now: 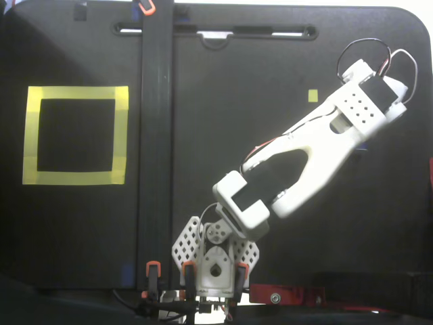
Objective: Grasp the block and place it in the designated area.
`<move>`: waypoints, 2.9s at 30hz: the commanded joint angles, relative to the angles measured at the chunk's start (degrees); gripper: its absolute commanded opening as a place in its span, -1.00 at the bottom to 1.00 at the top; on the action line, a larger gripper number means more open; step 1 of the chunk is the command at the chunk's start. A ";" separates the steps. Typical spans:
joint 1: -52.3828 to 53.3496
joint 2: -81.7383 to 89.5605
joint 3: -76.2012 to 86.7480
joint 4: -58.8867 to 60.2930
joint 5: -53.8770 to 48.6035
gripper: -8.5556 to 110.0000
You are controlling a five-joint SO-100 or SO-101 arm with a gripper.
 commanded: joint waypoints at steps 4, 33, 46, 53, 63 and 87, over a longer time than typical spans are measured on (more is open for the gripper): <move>-0.26 0.97 -3.08 2.20 -18.28 -0.86; -2.02 2.64 -2.99 6.15 -110.04 -0.86; -1.05 3.60 -2.99 8.44 -109.69 -0.86; -0.62 3.69 -2.99 8.70 -109.60 -0.81; -0.44 3.78 -2.90 6.06 -109.60 -0.34; 2.37 1.49 8.00 -7.03 -110.13 -0.31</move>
